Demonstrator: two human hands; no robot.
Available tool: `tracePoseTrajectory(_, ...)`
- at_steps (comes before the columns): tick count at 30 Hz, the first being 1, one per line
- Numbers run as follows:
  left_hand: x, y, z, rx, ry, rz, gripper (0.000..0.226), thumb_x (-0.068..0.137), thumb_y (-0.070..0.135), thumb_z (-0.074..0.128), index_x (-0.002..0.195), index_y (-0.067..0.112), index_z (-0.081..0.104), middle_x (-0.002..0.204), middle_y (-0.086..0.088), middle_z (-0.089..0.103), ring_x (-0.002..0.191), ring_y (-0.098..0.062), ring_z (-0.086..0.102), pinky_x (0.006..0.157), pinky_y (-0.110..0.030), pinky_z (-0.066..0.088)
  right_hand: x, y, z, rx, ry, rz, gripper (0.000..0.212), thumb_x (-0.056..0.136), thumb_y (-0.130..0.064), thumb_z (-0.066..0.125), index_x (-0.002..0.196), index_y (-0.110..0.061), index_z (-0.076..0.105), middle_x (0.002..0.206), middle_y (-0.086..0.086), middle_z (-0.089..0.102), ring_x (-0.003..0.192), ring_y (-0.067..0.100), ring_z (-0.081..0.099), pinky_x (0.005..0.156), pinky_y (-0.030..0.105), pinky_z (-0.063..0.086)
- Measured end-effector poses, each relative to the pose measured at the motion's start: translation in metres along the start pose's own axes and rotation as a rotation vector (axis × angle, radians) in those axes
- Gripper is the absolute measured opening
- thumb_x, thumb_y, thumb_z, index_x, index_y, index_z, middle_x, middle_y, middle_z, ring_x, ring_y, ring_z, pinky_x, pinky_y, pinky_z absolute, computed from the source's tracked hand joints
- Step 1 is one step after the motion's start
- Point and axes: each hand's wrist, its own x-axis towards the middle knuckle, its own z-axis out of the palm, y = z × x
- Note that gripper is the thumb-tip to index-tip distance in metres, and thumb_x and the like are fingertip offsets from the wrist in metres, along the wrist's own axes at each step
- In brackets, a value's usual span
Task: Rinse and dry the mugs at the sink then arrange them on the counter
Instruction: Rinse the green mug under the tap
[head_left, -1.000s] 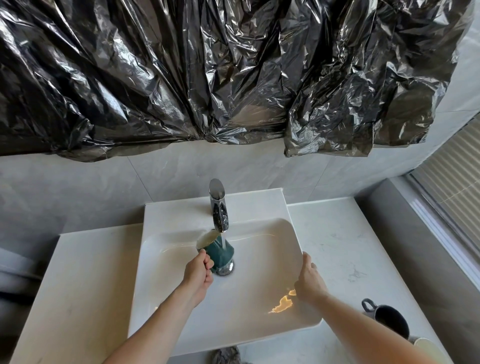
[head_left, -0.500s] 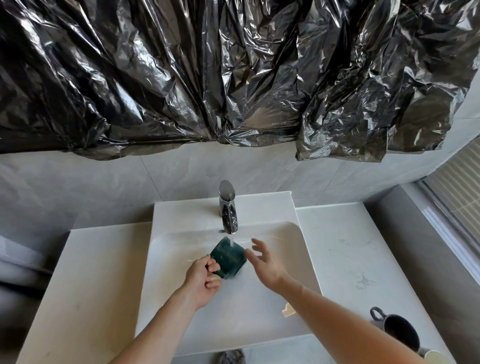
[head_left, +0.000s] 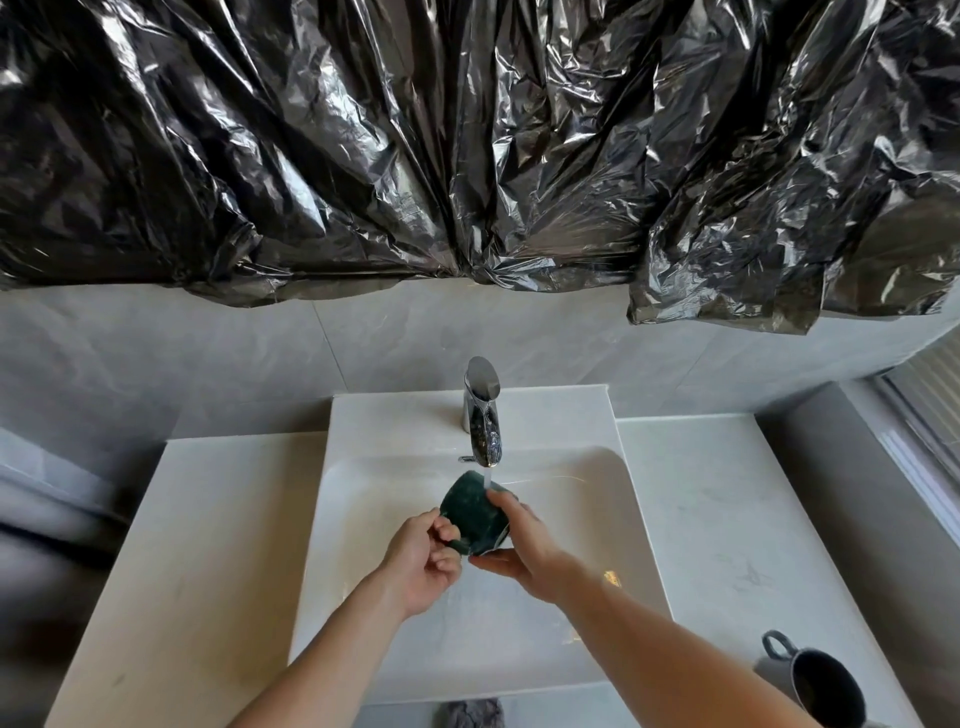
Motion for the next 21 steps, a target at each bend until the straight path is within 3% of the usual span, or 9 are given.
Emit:
tracePoseTrajectory(3, 0.001, 0.000, 0.008, 0.309, 0.166, 0.083, 0.040, 0.108, 0.039, 0.044, 0.076, 0.017, 0.053, 0.072, -0.003, 0.059, 0.045, -0.013, 0.036, 0.042, -0.021, 0.029, -0.003, 0.002, 0.006, 0.038, 0.032, -0.027, 0.052, 0.091, -0.046, 0.072, 0.132, -0.018, 0.055, 0.125, 0.019, 0.064, 0.105, 0.038, 0.075, 0.086, 0.049, 0.064)
tracePoseTrajectory(6, 0.006, 0.000, 0.012, 0.687, 0.373, 0.260, 0.047, 0.102, 0.049, 0.052, 0.097, 0.005, 0.066, 0.093, -0.014, 0.066, 0.070, -0.025, 0.059, 0.056, -0.028, 0.046, -0.005, 0.003, 0.012, 0.053, 0.117, -0.079, 0.045, 0.092, -0.043, 0.071, 0.125, -0.019, 0.053, 0.121, 0.018, 0.064, 0.103, 0.036, 0.074, 0.084, 0.049, 0.065)
tracePoseTrajectory(9, 0.009, -0.003, 0.012, 0.928, 0.480, 0.477, 0.051, 0.094, 0.051, 0.063, 0.117, 0.006, 0.060, 0.118, -0.014, 0.056, 0.098, -0.032, 0.063, 0.076, -0.032, 0.047, -0.004, 0.003, 0.016, -0.039, 0.170, -0.230, 0.044, 0.087, -0.034, 0.079, 0.119, -0.021, 0.052, 0.118, 0.012, 0.067, 0.099, 0.030, 0.076, 0.080, 0.050, 0.066)
tracePoseTrajectory(11, 0.005, -0.005, 0.016, 0.987, 0.490, 0.532, 0.047, 0.095, 0.050, 0.065, 0.122, 0.012, 0.060, 0.123, -0.007, 0.052, 0.102, -0.027, 0.058, 0.082, -0.031, 0.045, -0.004, 0.003, 0.017, -0.148, 0.204, -0.378, 0.051, 0.078, -0.031, 0.086, 0.116, -0.024, 0.053, 0.114, 0.008, 0.066, 0.097, 0.027, 0.075, 0.077, 0.051, 0.066)
tracePoseTrajectory(14, 0.004, -0.007, 0.020, 1.041, 0.489, 0.588, 0.040, 0.097, 0.049, 0.061, 0.117, 0.016, 0.070, 0.114, -0.004, 0.060, 0.110, -0.030, 0.063, 0.087, -0.033, 0.049, -0.002, 0.003, 0.018, -0.286, 0.313, -0.547, 0.061, 0.065, -0.041, 0.088, 0.114, -0.030, 0.054, 0.110, 0.002, 0.066, 0.095, 0.020, 0.073, 0.083, 0.045, 0.064)
tracePoseTrajectory(16, 0.004, -0.005, 0.023, 0.999, 0.370, 0.565, 0.036, 0.102, 0.047, 0.055, 0.109, 0.017, 0.074, 0.108, -0.006, 0.072, 0.100, -0.027, 0.067, 0.087, -0.036, 0.054, -0.002, 0.003, 0.016, -0.317, 0.341, -0.604, 0.064, 0.063, -0.042, 0.089, 0.114, -0.033, 0.053, 0.113, 0.000, 0.063, 0.097, 0.018, 0.071, 0.085, 0.043, 0.063)
tracePoseTrajectory(18, 0.000, -0.003, 0.028, 0.760, 0.214, 0.407, 0.039, 0.104, 0.048, 0.052, 0.105, 0.017, 0.076, 0.101, -0.007, 0.078, 0.090, -0.024, 0.072, 0.083, -0.036, 0.059, -0.004, 0.003, 0.012, -0.379, 0.337, -0.638, 0.068, 0.064, -0.037, 0.091, 0.118, -0.033, 0.050, 0.118, -0.003, 0.056, 0.100, 0.015, 0.067, 0.084, 0.032, 0.063)
tracePoseTrajectory(21, 0.000, -0.002, 0.036, 0.497, 0.074, 0.227, 0.041, 0.102, 0.049, 0.058, 0.112, 0.013, 0.076, 0.101, -0.009, 0.082, 0.101, -0.025, 0.076, 0.088, -0.037, 0.062, -0.012, 0.003, 0.008, -0.491, 0.311, -0.705, 0.075, 0.064, -0.024, 0.093, 0.124, -0.029, 0.048, 0.121, -0.011, 0.045, 0.105, 0.004, 0.059, 0.079, 0.014, 0.056)
